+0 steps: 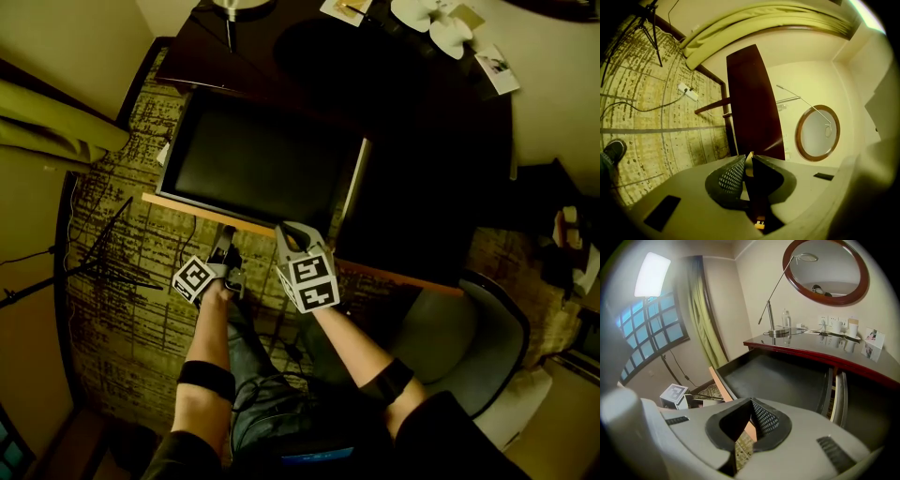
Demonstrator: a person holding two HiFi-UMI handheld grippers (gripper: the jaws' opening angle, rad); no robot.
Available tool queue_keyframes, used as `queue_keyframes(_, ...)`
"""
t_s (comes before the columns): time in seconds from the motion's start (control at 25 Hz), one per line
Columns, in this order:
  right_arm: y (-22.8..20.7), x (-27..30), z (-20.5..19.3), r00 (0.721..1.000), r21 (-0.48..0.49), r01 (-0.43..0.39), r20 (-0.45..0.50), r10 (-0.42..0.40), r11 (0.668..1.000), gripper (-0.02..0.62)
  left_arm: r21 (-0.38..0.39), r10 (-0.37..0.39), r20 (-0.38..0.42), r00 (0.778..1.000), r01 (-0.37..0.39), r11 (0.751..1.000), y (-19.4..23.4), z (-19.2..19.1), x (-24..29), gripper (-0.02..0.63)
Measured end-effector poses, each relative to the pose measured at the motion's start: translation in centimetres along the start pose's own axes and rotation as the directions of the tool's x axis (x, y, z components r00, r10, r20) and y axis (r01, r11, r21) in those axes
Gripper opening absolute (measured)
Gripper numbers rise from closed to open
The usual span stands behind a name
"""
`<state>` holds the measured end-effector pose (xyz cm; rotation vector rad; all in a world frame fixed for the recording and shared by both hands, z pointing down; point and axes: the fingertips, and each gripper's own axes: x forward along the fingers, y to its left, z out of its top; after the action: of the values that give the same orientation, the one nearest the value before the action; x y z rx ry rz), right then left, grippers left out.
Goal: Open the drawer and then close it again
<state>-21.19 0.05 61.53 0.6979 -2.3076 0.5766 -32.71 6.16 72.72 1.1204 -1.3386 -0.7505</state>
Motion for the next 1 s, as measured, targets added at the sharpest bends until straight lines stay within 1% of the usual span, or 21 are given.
queue_keyframes(0.12, -0.3, -0.2, 0.1, 1.000, 0.003, 0.003, 0.006, -0.004, 1.000, 0.000, 0.009, -0.015, 0.002, 1.000, 0.015, 1.000, -0.2, 0.0, -0.4, 0.040)
queue_keyframes(0.2, -0.4, -0.3, 0.0, 1.000, 0.002, 0.004, 0.004, -0.004, 1.000, 0.000, 0.000, -0.024, 0.021, 0.999, 0.024, 1.000, -0.4, 0.1, -1.0, 0.013)
queue_keyframes(0.24, -0.5, -0.3, 0.0, 1.000, 0.002, 0.003, 0.003, -0.003, 1.000, 0.000, -0.004, -0.015, 0.035, 0.999, 0.015, 1.000, -0.1, 0.2, -1.6, 0.002)
queue_keyframes(0.32, -0.7, -0.3, 0.1, 1.000, -0.001, 0.005, 0.002, -0.005, 1.000, 0.000, 0.001, 0.021, 0.045, 0.999, -0.021, 1.000, 0.9, 0.8, -3.0, 0.002)
queue_keyframes(0.36, -0.7, -0.2, 0.2, 1.000, -0.006, 0.007, 0.002, -0.007, 1.000, 0.000, 0.015, 0.029, 0.037, 0.999, -0.030, 0.999, 1.0, 1.0, -3.7, 0.002)
queue_keyframes(0.44, -0.7, -0.2, 0.6, 1.000, -0.018, 0.010, 0.002, -0.010, 1.000, 0.000, 0.073, 0.014, 0.014, 1.000, -0.015, 0.997, 0.0, 1.7, -4.6, 0.002)
queue_keyframes(0.52, -0.3, -0.6, 1.2, 1.000, -0.023, 0.009, 0.005, -0.009, 1.000, 0.000, 0.136, -0.001, -0.008, 1.000, 0.002, 0.991, -2.0, 2.3, -5.6, 0.002)
queue_keyframes(0.6, 0.2, -1.7, 2.3, 1.000, -0.023, 0.007, 0.017, -0.006, 1.000, 0.000, 0.180, -0.008, -0.027, 1.000, 0.012, 0.984, -4.5, 2.5, -6.6, 0.002)
queue_keyframes(0.64, 0.4, -2.3, 3.0, 1.000, -0.022, 0.006, 0.026, -0.006, 1.000, 0.000, 0.204, -0.022, -0.040, 0.999, 0.030, 0.979, -6.1, 2.5, -7.0, 0.002)
queue_keyframes(0.68, 0.6, -3.1, 3.8, 0.999, -0.020, 0.005, 0.037, -0.005, 1.000, 0.000, 0.237, -0.039, -0.056, 0.998, 0.052, 0.970, -7.8, 2.5, -7.3, 0.002)
queue_keyframes(0.76, 1.1, -4.6, 5.4, 0.998, -0.015, -0.002, 0.067, 0.003, 1.000, 0.000, 0.323, -0.064, -0.092, 0.994, 0.090, 0.942, -11.5, 2.6, -8.1, 0.002)
queue_keyframes(0.88, 1.7, -6.8, 7.9, 0.993, -0.025, -0.019, 0.114, 0.022, 1.000, 0.000, 0.459, -0.057, -0.131, 0.990, 0.112, 0.882, -16.8, 3.0, -9.3, 0.002)
queue_keyframes(1.0, 1.6, -9.1, 9.6, 0.988, -0.037, -0.019, 0.149, 0.024, 0.999, 0.000, 0.559, -0.062, -0.171, 0.983, 0.149, 0.816, -21.4, 2.4, -10.4, 0.002)
